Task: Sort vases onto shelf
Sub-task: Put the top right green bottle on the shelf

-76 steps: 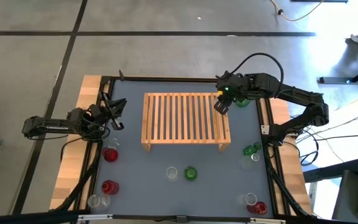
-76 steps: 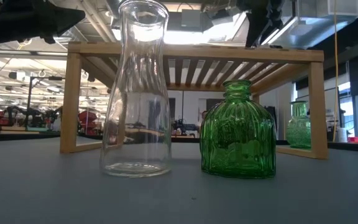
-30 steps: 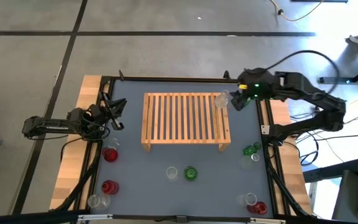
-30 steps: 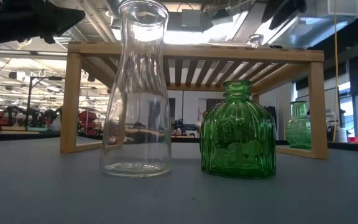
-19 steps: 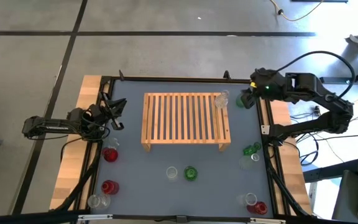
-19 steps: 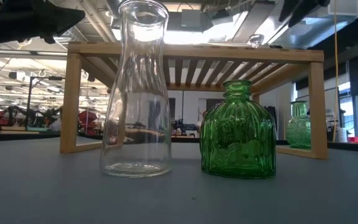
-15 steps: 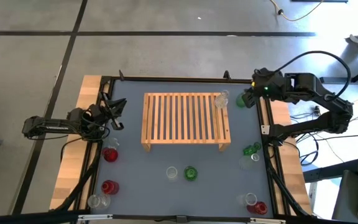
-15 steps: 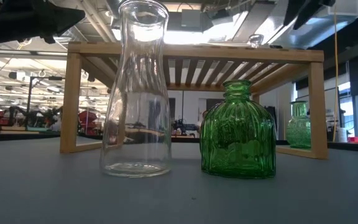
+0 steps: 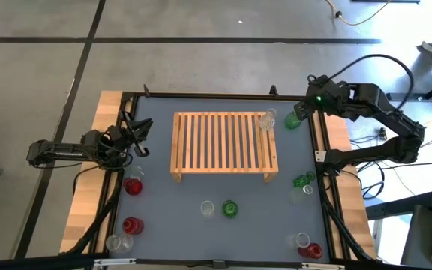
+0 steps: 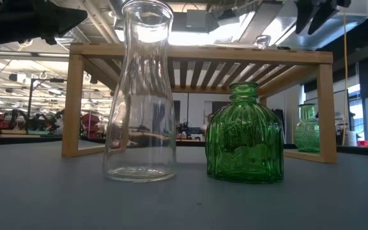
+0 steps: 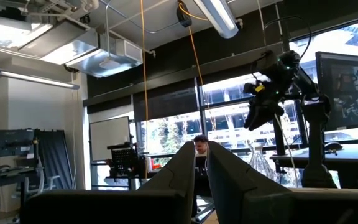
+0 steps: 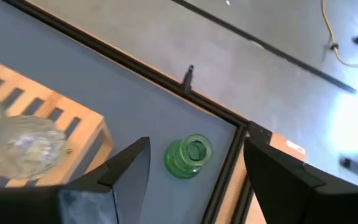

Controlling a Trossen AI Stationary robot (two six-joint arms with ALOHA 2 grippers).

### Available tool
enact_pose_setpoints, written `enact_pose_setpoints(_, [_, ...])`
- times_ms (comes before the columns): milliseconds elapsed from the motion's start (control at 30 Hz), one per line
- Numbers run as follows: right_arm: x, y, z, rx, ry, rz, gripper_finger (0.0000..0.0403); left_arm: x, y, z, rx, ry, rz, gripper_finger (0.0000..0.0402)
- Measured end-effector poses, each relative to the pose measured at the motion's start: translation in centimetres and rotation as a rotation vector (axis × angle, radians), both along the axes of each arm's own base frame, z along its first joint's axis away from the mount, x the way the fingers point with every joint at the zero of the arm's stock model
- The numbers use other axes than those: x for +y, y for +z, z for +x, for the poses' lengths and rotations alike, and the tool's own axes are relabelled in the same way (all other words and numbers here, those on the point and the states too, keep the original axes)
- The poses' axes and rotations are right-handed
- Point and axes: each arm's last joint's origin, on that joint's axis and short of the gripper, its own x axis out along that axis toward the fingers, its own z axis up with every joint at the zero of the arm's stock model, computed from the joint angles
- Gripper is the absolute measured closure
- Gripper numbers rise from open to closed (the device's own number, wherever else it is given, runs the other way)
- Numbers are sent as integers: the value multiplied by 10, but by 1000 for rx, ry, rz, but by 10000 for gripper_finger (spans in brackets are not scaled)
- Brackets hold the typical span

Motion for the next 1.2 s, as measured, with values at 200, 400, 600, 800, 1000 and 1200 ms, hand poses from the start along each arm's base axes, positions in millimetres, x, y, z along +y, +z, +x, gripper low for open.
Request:
enact_pose_setpoints(200, [-14,-6,-1,16,-15,30,159,0,0,0,-1,0,0,365])
enact_pose_setpoints(400, [-23,-40,3,83,-18,101,159,0,0,0,3,5,7,365])
enact_pose_setpoints(600, [-16,-60,0,53,37,215,159,0,0,0,9,11,18,365])
enact_pose_setpoints(800, [8,-59,1,15,119,321,159,0,0,0,8,12,18,365])
enact_pose_setpoints(1000, [34,-59,6,-20,160,381,159,0,0,0,7,8,20,365])
enact_pose_setpoints(1200, [52,-60,8,-19,188,405,159,0,0,0,4,3,17,365])
